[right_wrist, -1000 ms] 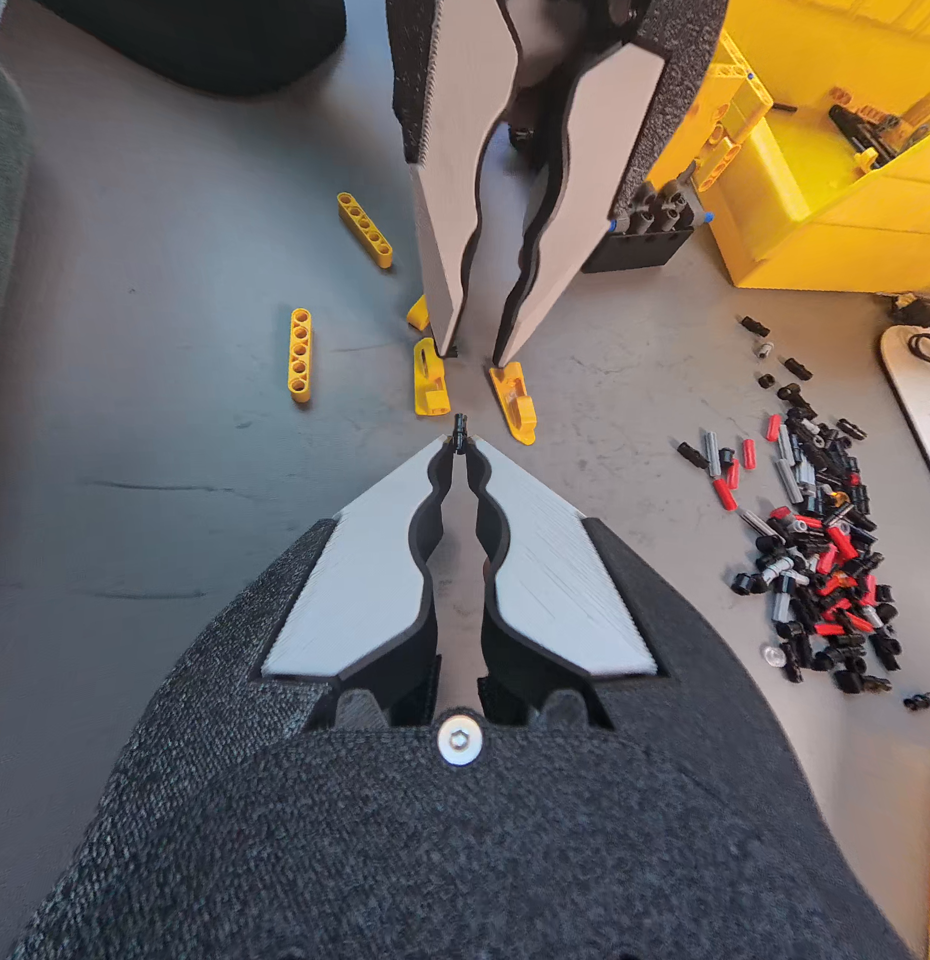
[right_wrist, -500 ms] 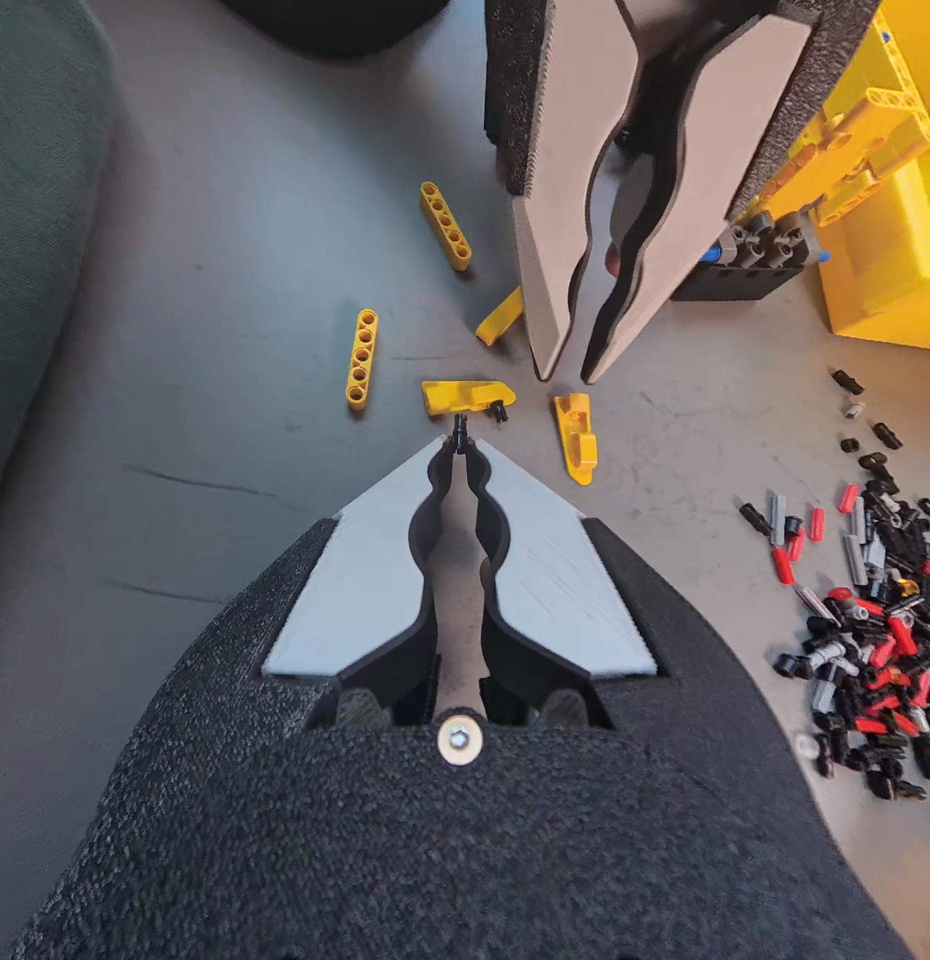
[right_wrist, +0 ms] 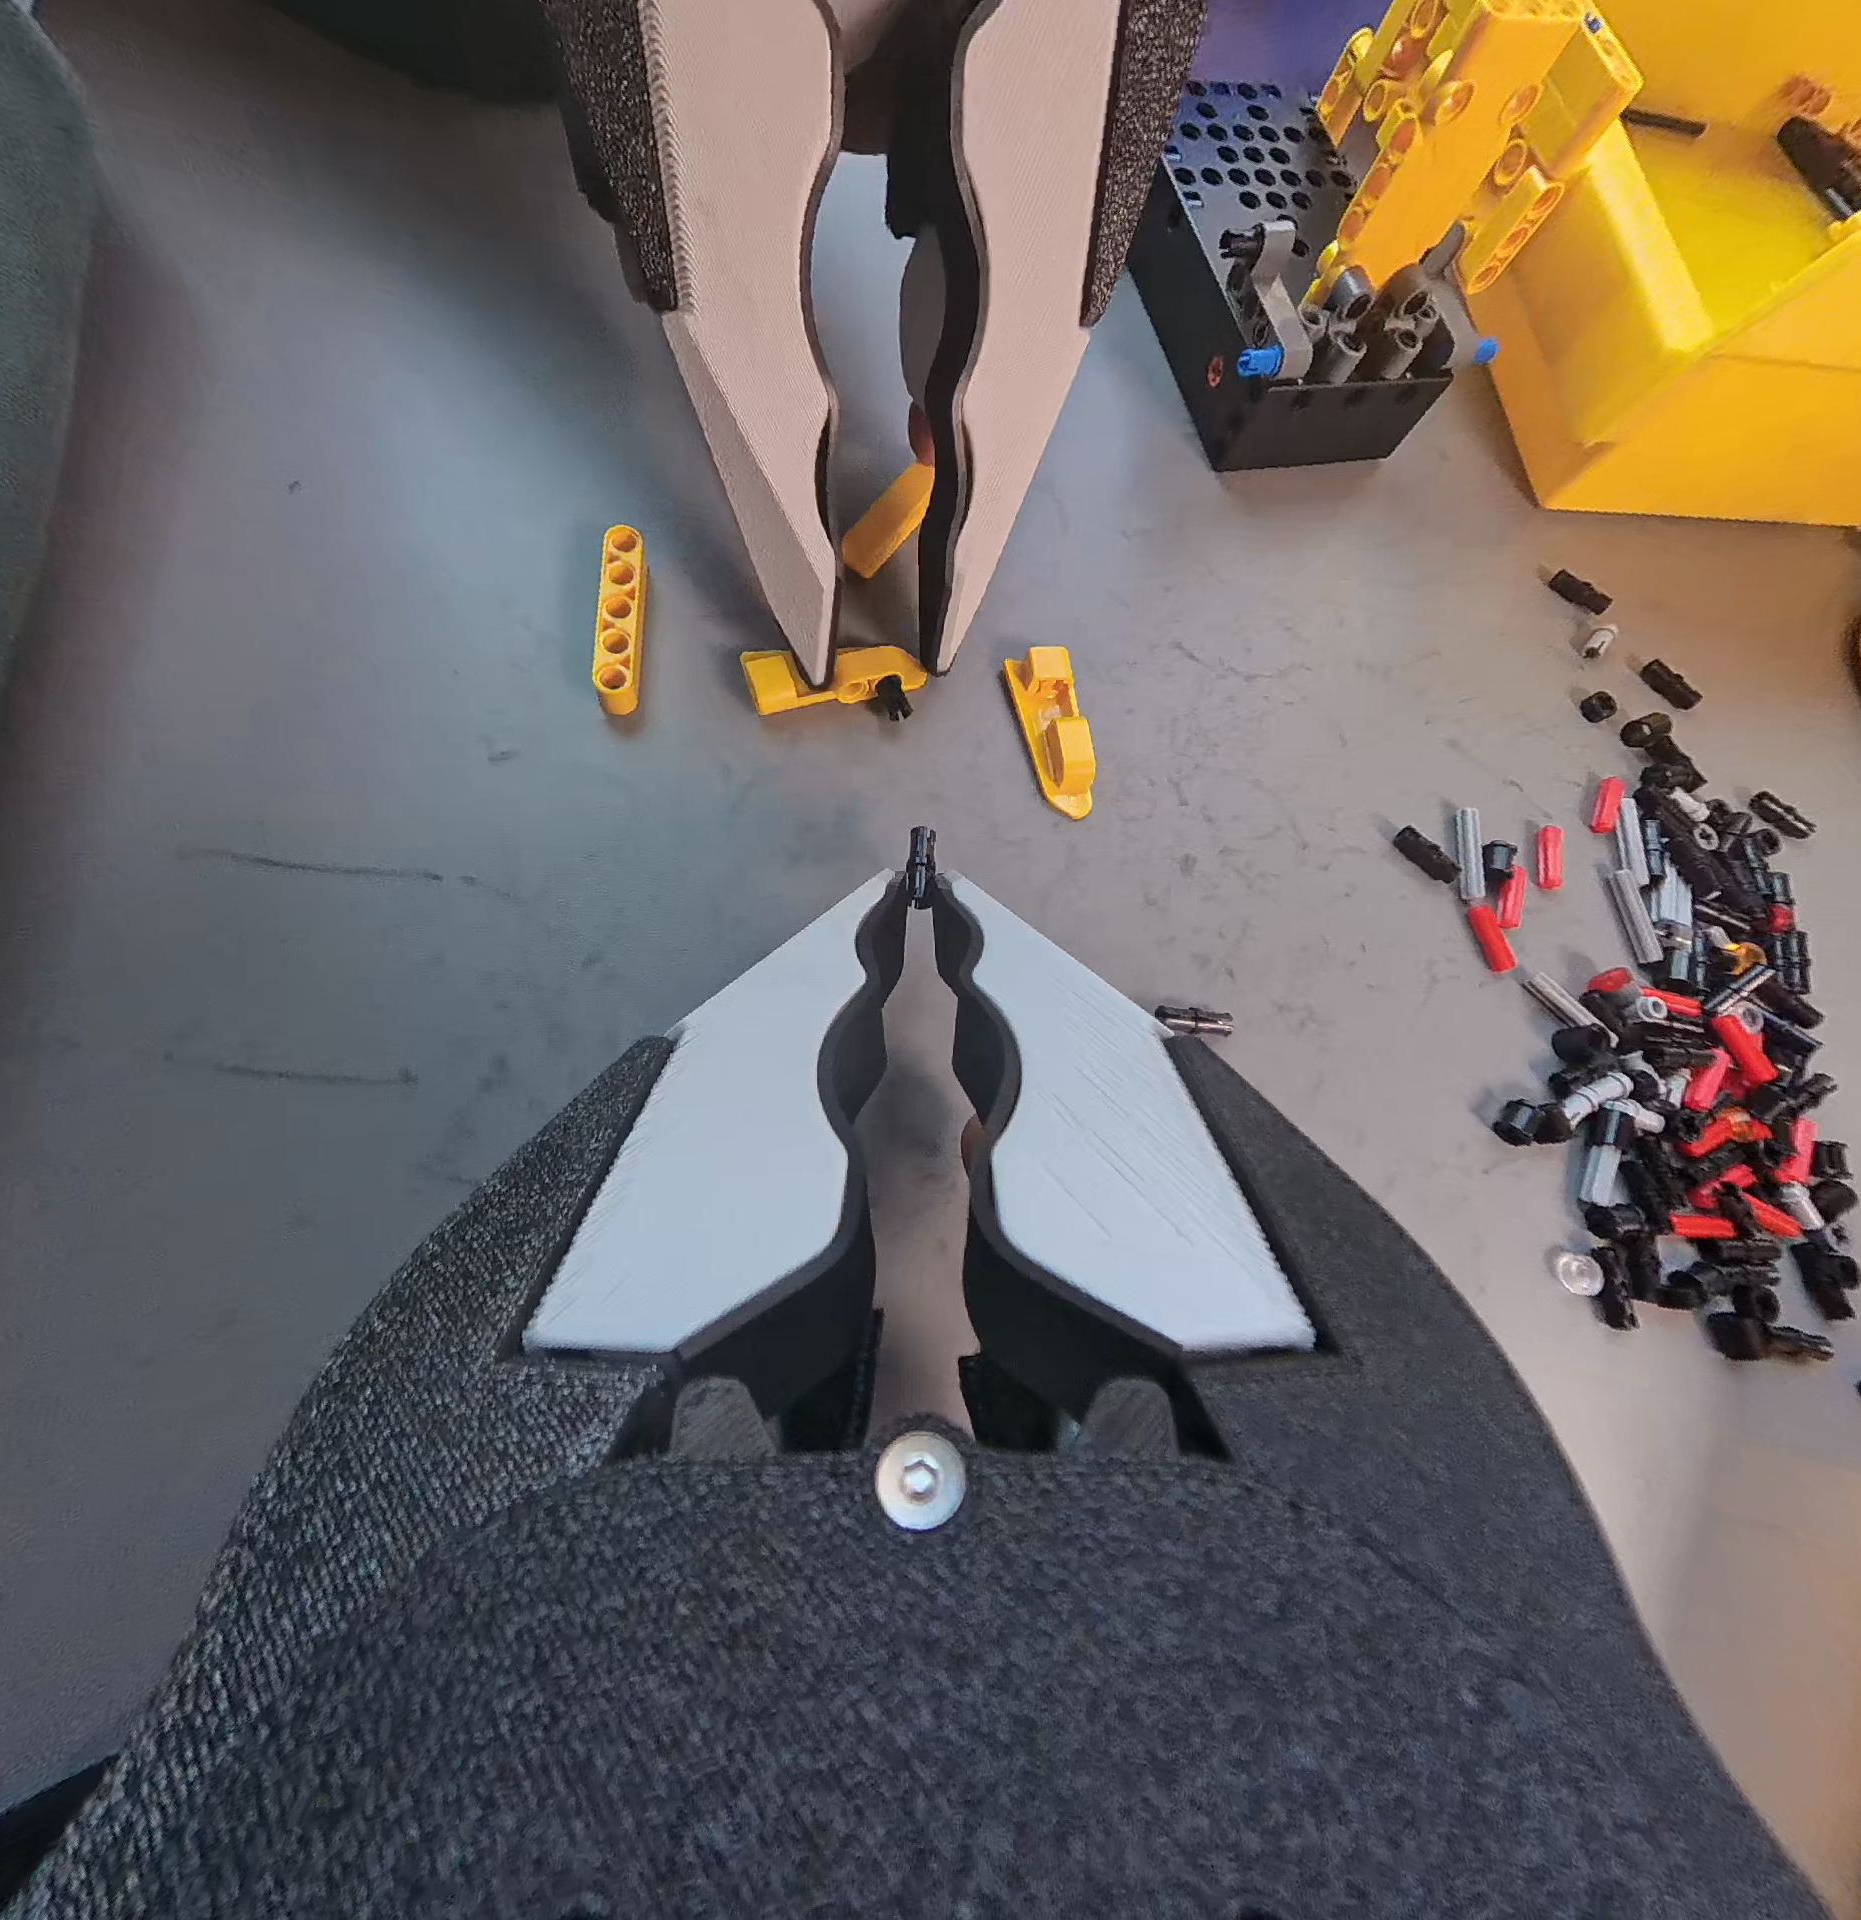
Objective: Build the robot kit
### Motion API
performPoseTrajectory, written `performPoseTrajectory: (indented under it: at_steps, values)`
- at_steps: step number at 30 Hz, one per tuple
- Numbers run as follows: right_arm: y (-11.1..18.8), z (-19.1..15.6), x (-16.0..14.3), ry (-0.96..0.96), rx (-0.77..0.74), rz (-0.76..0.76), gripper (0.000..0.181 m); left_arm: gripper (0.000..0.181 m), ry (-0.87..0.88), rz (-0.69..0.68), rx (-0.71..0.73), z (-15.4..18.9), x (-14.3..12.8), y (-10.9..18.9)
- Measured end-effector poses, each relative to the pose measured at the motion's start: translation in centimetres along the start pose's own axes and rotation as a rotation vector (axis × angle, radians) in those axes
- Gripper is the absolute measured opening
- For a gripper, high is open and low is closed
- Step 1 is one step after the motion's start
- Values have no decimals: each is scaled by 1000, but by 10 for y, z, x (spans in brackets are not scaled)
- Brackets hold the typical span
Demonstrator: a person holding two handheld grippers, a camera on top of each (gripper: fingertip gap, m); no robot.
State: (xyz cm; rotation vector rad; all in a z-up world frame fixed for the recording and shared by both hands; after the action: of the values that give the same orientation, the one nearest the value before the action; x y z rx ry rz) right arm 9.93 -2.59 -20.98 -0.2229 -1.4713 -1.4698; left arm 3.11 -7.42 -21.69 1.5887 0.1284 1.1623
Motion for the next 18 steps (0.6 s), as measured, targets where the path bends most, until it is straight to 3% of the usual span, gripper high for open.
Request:
performPoseTrajectory:
  at_steps: [8, 18]
  values:
    - [4, 0, 6, -2, -5, 50, 4, 13, -118, 13, 62, 1, 5, -3]
    - [27, 5, 28, -21, -11, 213, 4, 13, -189, 345, -33, 13, 41, 11]
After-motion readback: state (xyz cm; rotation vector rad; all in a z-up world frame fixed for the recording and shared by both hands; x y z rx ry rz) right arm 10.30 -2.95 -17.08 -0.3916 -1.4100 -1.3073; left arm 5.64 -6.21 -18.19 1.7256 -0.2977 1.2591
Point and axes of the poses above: each gripper's, where its closed fingertips meet, y back along the fingers, x out of its top, z = x × y across the jaws, the point moved 3 cm from there along y, back along the fingers, and after that the axes turned 4 degrees about y, right-handed, at the moved point
